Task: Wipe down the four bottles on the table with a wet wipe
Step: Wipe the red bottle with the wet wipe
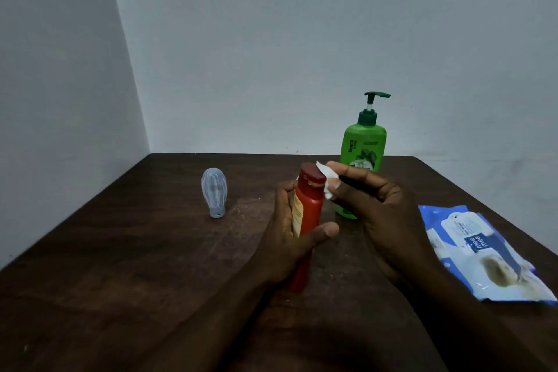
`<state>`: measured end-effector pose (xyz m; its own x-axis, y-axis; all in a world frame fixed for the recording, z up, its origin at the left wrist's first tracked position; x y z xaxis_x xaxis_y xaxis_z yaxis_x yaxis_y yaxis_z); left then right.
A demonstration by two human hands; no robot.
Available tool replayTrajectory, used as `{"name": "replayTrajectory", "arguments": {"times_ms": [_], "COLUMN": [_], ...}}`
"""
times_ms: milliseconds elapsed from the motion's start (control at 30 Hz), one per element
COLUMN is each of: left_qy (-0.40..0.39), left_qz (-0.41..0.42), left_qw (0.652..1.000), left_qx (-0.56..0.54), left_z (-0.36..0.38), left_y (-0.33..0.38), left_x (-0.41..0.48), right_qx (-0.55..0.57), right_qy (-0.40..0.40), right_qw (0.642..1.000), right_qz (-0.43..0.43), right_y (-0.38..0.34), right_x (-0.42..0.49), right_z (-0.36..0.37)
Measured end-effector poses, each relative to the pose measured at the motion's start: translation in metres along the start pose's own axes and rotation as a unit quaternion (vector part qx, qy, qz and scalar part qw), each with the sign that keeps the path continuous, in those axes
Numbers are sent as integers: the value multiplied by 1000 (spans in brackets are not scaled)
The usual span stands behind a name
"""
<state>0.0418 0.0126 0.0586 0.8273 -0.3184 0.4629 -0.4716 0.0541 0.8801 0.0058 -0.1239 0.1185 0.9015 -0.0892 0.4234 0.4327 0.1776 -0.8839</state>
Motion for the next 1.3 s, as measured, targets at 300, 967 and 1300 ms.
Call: {"name": "replayTrajectory", "arguments": {"times_ms": [300,967,1300], "left_qy": [-17,-17,-36], "left_qz": [-41,-147,-146], "left_qw": [995,972,959], "left_qx": [-94,-181,-239], "left_z": [-4,-5,-6], "left_y": [-13,-35,-41], "left_x": [1,1,6], "right_qx": [3,-356,-460], "right_qy": [7,14,-159], "right_qw": [999,918,855], "right_qz": [38,-173,-178], "right_y": [23,12,53], "right_x": [32,-17,-85], "right_z": [13,10,19]}}
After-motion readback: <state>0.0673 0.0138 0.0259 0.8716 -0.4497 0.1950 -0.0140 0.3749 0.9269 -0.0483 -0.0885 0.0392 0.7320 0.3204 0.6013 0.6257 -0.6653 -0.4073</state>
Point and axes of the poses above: each hand's wrist, its own x-axis towards the middle knuckle, its own z-axis out of the palm, y = z × x, the point moved 7 cm from there along x, towards the middle knuckle, and after that the axes turned 3 degrees about z, right-handed, at the moved point
